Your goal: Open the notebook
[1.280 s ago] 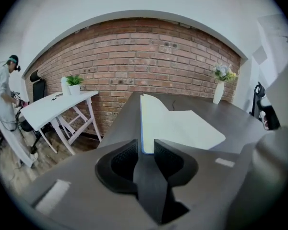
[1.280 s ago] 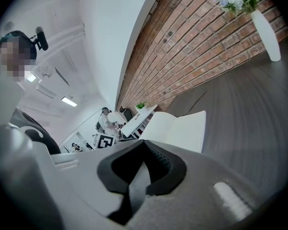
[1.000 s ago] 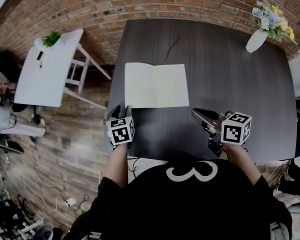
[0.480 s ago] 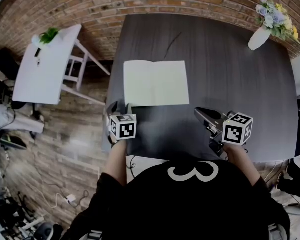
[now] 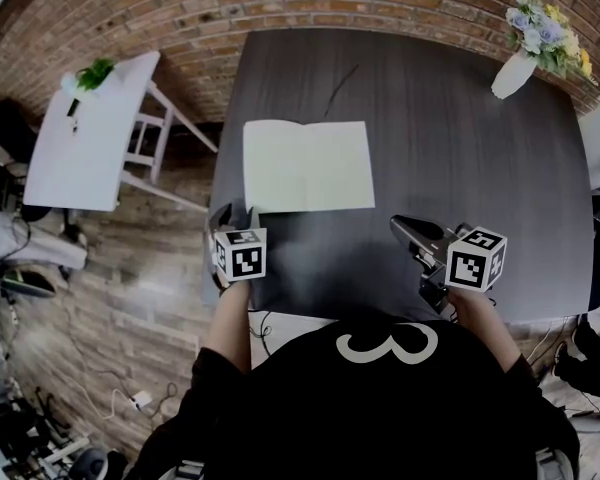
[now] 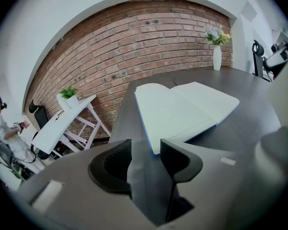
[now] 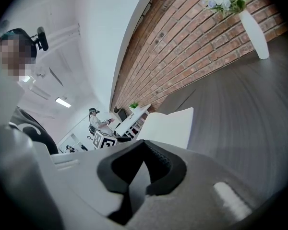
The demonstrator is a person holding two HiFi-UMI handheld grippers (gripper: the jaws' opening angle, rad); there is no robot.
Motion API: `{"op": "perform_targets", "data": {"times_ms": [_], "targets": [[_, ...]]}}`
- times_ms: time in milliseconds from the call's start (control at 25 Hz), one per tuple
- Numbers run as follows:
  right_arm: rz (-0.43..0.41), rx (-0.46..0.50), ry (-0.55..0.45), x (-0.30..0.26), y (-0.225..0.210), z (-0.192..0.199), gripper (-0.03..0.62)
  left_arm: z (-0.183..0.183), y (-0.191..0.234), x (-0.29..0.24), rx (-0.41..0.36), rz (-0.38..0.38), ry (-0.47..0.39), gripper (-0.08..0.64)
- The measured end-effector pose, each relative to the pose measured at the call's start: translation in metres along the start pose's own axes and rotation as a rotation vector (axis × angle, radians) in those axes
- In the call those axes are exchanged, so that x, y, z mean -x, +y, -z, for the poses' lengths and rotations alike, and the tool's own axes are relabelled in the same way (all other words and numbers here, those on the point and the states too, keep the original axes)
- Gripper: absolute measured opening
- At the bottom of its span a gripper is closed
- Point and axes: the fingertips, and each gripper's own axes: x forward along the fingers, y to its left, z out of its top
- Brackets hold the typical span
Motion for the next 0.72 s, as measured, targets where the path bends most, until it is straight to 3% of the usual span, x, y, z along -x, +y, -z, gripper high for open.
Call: {"op": "perform_targets", "data": {"times_ms": [320, 520, 720], "targets": [[-0.017, 0.041, -0.065, 0.010, 0.013, -0.008, 0.002, -0.030, -0.005, 0.021, 0.077, 0.054, -0.128, 0.207], [-0.040, 0.060, -0.090, 0.016, 0.026, -0.007, 0.002, -0.035, -0.010, 0.036, 0.140, 0.095, -0.159, 0.207], [-0.063, 0.023, -0.127, 0.028, 0.038, -0.005, 0.002, -0.040, -0.022, 0.056, 0.200, 0.182, -0.205, 0.210]]}}
